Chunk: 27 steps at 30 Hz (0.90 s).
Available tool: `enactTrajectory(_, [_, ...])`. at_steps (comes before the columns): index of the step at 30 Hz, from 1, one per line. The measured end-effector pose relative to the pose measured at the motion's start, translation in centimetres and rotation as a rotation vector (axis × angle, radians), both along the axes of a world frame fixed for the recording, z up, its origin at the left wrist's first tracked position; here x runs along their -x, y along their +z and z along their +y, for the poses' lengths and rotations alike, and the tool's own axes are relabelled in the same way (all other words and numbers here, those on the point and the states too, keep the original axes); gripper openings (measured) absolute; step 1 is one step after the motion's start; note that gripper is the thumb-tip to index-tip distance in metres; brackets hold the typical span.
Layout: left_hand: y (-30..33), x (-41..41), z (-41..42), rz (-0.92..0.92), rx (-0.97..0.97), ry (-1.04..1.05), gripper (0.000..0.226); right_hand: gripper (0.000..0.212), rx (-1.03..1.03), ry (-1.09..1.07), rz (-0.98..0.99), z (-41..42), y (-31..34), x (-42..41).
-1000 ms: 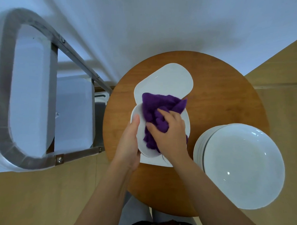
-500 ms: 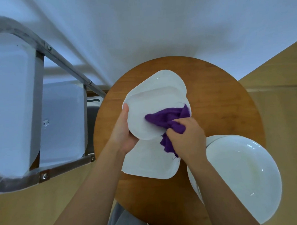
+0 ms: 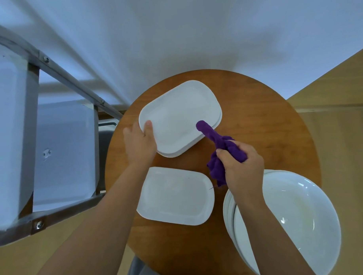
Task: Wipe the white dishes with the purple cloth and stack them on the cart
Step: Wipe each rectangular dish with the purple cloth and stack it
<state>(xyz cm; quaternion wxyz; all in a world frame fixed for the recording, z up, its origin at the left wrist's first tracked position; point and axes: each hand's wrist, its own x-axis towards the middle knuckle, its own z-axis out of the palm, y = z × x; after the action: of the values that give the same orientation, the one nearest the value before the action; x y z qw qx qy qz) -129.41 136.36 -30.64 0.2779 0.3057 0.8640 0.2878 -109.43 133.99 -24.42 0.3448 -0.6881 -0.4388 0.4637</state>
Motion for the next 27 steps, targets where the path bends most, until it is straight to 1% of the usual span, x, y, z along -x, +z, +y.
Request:
enactTrajectory(2, [-0.7, 0.3, 0.3, 0.014, 0.067, 0.022, 0.049, 0.028, -0.002, -0.001, 0.015, 0.0, -0.1, 0.0])
enactTrajectory(5, [-1.6, 0.4, 0.1, 0.073, 0.295, -0.096, 0.057, 0.028, -0.002, -0.008, 0.039, -0.1, -0.3, -0.2])
enactTrajectory(7, [-1.9, 0.3, -0.2, 0.089, 0.37, -0.145, 0.06, 0.028, -0.004, -0.012, 0.053, -0.2, -0.3, -0.1])
enactTrajectory(9, [-2.0, 0.1, -0.3, 0.037, 0.339, -0.144, 0.06, 0.028, -0.005, -0.013, 0.063, -0.4, -0.3, 0.1])
enactTrajectory(11, [-1.9, 0.1, -0.9, -0.026, 0.235, -0.095, 0.057, 0.028, -0.004, -0.016, 0.069, -0.7, -0.3, 0.3])
enactTrajectory(13, [-2.1, 0.5, -2.7, -0.027, 0.15, -0.04, 0.051, 0.027, 0.004, -0.028, 0.083, -1.1, -0.3, 0.5])
enactTrajectory(14, [-2.2, 0.9, -4.0, 0.006, 0.14, -0.029, 0.048, 0.026, 0.011, -0.039, 0.094, -1.4, -0.4, 0.6])
enactTrajectory(17, [-3.1, 2.0, -8.9, 0.102, 0.219, -0.109, 0.038, 0.024, 0.041, -0.08, 0.145, -2.2, -0.4, 0.8])
enactTrajectory(20, [-3.8, 2.9, -12.4, 0.03, 0.279, -0.191, 0.021, 0.021, 0.073, -0.147, 0.213, -3.3, -0.2, 1.1])
enactTrajectory(23, [-4.0, 3.4, -13.4, 0.013, 0.317, -0.245, 0.025, 0.021, 0.095, -0.222, 0.224, -4.7, 0.2, 1.2])
enactTrajectory(27, [-3.4, 4.0, -13.1, 0.097, 0.361, -0.388, 0.028, 0.022, 0.095, -0.25, 0.213, -7.3, 0.7, 1.6])
